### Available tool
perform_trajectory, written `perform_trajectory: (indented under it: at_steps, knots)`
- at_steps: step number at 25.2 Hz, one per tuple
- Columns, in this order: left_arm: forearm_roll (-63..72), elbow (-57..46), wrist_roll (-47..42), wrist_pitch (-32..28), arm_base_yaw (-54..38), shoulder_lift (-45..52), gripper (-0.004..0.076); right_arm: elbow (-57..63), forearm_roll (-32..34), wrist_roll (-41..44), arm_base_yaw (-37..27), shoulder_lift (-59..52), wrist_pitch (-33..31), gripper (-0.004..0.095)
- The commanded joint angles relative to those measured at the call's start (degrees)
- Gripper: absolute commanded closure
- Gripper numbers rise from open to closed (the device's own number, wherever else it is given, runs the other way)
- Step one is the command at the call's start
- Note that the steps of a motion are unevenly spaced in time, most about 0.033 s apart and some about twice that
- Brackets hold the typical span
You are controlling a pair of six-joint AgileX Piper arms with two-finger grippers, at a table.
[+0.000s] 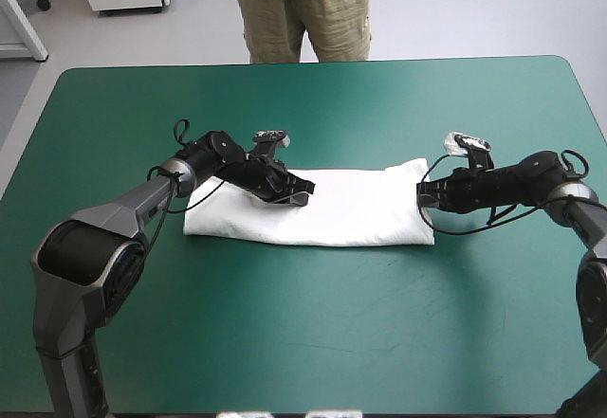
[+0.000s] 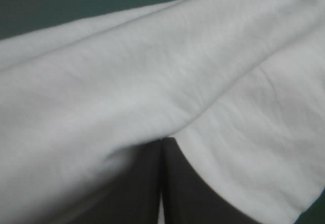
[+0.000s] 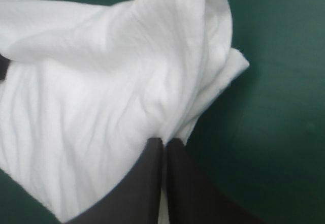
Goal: Fold the cloth
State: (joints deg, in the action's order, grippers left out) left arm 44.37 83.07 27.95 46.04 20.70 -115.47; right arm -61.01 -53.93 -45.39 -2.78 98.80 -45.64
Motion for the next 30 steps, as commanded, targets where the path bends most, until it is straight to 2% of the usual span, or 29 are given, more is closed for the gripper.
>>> perform_trajectory:
  at_steps: [1, 5, 8, 12, 17, 20, 25, 30]
  knots:
    - [0.06, 0.75, -0.01, -1.32, 0.45, 1.35, 0.0733, -2.29, -2.6, -0.5, 0.12, -7.19, -1.3, 0.0923]
    - [0.06, 0.75, -0.01, -1.32, 0.45, 1.35, 0.0733, -6.87, -2.44, 1.63, 1.19, -8.11, -5.24, 0.0923]
    - [0.06, 0.75, -0.01, -1.88, 0.45, 1.35, 0.0733, -9.1, -1.69, 3.07, 3.57, -8.11, -5.28, 0.0922]
    - [0.06, 0.75, -0.01, -3.69, 0.45, 1.46, 0.0733, -12.88, 2.7, 7.84, 9.09, -8.01, -4.16, 0.0923]
    - [-0.62, 0.85, 0.65, -3.06, -0.78, 7.59, 0.0733, -16.82, 5.44, 12.06, 14.95, -7.9, -3.62, 0.0923]
    - [-2.37, 2.08, 0.24, 0.82, -3.2, 14.08, 0.0733, -19.72, 5.44, 13.74, 17.85, -7.31, -2.71, 0.0922]
    - [-13.12, 6.03, -4.17, 12.12, -7.98, 26.17, 0.0733, -27.44, 6.07, 16.8, 23.59, -2.87, -2.72, 0.0922]
    - [-24.18, 8.05, -10.12, 15.66, -10.17, 36.16, 0.0733, -37.32, 8.79, 20.77, 31.06, 4.39, -2.72, 0.0922]
